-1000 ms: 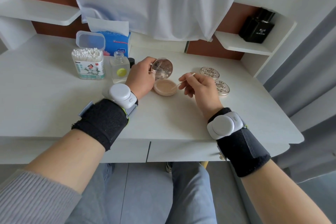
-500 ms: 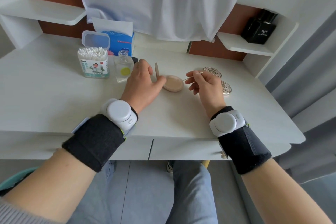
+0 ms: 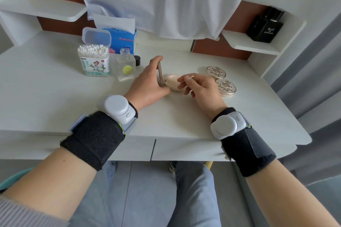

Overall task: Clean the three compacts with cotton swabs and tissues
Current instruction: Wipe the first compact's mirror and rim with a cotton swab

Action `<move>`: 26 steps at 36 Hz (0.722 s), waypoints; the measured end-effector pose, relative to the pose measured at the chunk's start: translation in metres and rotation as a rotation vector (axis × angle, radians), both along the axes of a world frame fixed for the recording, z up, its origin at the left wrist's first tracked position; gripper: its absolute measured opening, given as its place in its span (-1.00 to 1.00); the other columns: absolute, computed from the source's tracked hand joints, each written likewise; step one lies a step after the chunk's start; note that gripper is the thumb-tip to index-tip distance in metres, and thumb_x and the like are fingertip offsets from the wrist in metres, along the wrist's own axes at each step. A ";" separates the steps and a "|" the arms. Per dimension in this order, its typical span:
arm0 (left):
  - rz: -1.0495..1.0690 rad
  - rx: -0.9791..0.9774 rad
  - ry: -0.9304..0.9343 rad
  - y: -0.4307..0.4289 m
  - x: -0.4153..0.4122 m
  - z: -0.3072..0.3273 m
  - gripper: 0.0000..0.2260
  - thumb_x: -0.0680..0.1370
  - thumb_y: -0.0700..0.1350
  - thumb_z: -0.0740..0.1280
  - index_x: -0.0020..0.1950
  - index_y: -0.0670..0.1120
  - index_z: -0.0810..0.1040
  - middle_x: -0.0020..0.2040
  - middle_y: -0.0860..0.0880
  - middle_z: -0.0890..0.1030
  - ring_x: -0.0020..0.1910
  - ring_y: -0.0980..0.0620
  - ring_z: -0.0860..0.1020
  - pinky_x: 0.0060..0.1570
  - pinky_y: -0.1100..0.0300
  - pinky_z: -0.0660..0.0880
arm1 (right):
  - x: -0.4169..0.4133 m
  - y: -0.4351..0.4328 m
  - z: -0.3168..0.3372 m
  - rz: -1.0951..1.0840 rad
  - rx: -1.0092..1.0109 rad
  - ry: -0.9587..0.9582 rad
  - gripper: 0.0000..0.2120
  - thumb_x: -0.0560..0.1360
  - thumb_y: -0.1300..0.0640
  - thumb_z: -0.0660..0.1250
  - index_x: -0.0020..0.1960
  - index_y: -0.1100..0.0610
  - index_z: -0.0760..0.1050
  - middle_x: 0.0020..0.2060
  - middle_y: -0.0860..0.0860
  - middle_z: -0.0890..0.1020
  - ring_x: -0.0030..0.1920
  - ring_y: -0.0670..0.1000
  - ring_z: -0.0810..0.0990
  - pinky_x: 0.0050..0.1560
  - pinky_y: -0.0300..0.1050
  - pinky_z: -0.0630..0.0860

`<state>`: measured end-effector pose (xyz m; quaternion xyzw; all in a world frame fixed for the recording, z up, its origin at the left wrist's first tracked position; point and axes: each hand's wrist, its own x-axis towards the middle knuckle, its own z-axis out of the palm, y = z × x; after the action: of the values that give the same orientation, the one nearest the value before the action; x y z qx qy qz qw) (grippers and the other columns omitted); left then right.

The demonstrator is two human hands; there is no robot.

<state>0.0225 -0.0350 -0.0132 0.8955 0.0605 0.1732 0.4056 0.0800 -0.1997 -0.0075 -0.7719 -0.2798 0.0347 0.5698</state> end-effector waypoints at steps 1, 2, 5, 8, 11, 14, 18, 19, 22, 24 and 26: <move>0.000 0.007 -0.010 0.001 0.001 -0.001 -0.27 0.41 -0.16 0.40 0.49 0.07 0.12 0.38 -0.05 0.35 0.19 -0.08 0.44 0.19 0.09 0.39 | 0.000 0.000 0.000 -0.001 -0.006 -0.003 -0.79 0.59 0.21 0.21 -0.11 0.12 0.60 -0.27 0.02 0.65 -0.35 -0.07 0.49 -0.31 -0.38 0.36; 0.001 0.013 -0.020 0.001 0.001 -0.002 -0.28 0.42 -0.17 0.40 0.49 0.06 0.13 0.38 -0.05 0.35 0.20 -0.08 0.44 0.18 0.10 0.38 | 0.000 -0.001 0.000 -0.004 -0.010 -0.003 -0.79 0.59 0.20 0.21 -0.12 0.11 0.60 -0.28 0.01 0.65 -0.35 -0.07 0.49 -0.31 -0.37 0.36; 0.009 0.027 -0.038 0.002 0.001 -0.002 -0.34 0.45 -0.17 0.38 0.47 0.03 0.15 0.33 -0.08 0.38 0.21 -0.09 0.44 0.15 0.11 0.37 | 0.000 -0.001 0.000 -0.017 -0.011 0.007 -0.78 0.59 0.20 0.21 -0.14 0.10 0.59 -0.30 -0.02 0.64 -0.35 -0.06 0.49 -0.32 -0.37 0.35; 0.011 0.047 -0.040 0.001 0.001 -0.001 -0.37 0.47 -0.17 0.37 0.46 0.01 0.17 0.18 -0.07 0.42 0.12 -0.13 0.48 0.07 0.09 0.39 | 0.001 -0.002 0.001 -0.050 -0.013 0.018 -0.77 0.59 0.20 0.20 -0.16 0.09 0.58 -0.31 -0.02 0.64 -0.35 -0.05 0.48 -0.34 -0.36 0.35; 0.014 0.045 -0.041 0.001 0.000 -0.001 -0.39 0.47 -0.17 0.37 0.45 0.00 0.18 0.19 -0.12 0.45 0.15 -0.11 0.48 0.09 0.07 0.39 | 0.004 -0.003 0.001 -0.104 -0.016 0.041 -0.77 0.58 0.21 0.19 -0.19 0.10 0.55 -0.32 0.00 0.64 -0.38 -0.04 0.48 -0.38 -0.36 0.35; 0.017 0.039 -0.035 0.001 0.001 -0.001 -0.39 0.47 -0.17 0.38 0.45 0.00 0.18 0.20 -0.15 0.46 0.18 -0.12 0.46 0.11 0.05 0.39 | 0.008 -0.004 -0.001 -0.187 -0.031 0.054 -0.76 0.57 0.20 0.16 -0.21 0.07 0.53 -0.34 0.01 0.64 -0.41 -0.02 0.50 -0.39 -0.30 0.34; 0.023 0.037 -0.028 0.001 0.001 0.000 -0.38 0.46 -0.17 0.39 0.44 0.00 0.19 0.20 -0.14 0.45 0.07 -0.12 0.50 0.07 0.07 0.40 | 0.014 -0.007 -0.001 -0.302 -0.013 0.078 -0.75 0.57 0.18 0.15 -0.22 0.08 0.50 -0.38 0.01 0.61 -0.44 -0.03 0.48 -0.38 -0.22 0.35; 0.024 0.038 -0.025 0.001 0.001 0.000 -0.38 0.46 -0.17 0.39 0.44 0.00 0.19 0.17 -0.13 0.45 0.05 -0.12 0.50 0.06 0.07 0.40 | 0.015 -0.007 -0.001 -0.322 -0.007 0.080 -0.75 0.58 0.18 0.14 -0.22 0.08 0.50 -0.38 0.01 0.61 -0.44 -0.03 0.49 -0.37 -0.21 0.35; 0.027 0.045 -0.018 0.000 0.000 0.001 -0.38 0.46 -0.18 0.39 0.44 0.00 0.19 0.06 -0.05 0.40 0.01 -0.12 0.51 0.05 0.04 0.42 | 0.017 -0.008 -0.002 -0.347 -0.008 0.093 -0.75 0.58 0.17 0.14 -0.22 0.06 0.49 -0.35 0.01 0.62 -0.42 -0.03 0.50 -0.36 -0.21 0.35; 0.023 0.045 -0.019 0.000 0.000 0.001 -0.38 0.46 -0.18 0.39 0.44 0.00 0.19 0.04 -0.03 0.39 0.00 -0.12 0.51 0.05 0.03 0.43 | 0.018 -0.007 -0.003 -0.337 -0.005 0.092 -0.75 0.58 0.17 0.14 -0.21 0.06 0.50 -0.34 0.01 0.63 -0.40 -0.03 0.53 -0.32 -0.17 0.38; 0.019 0.039 -0.020 0.000 0.000 0.001 -0.38 0.45 -0.19 0.39 0.44 0.00 0.19 0.05 -0.05 0.41 0.02 -0.11 0.51 0.07 0.02 0.44 | 0.018 -0.008 -0.003 -0.324 0.007 0.088 -0.75 0.59 0.17 0.13 -0.21 0.06 0.49 -0.32 0.01 0.64 -0.38 -0.02 0.54 -0.30 -0.14 0.40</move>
<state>0.0222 -0.0346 -0.0119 0.9008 0.0615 0.1873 0.3868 0.0978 -0.2073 -0.0100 -0.8028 -0.1266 -0.0249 0.5821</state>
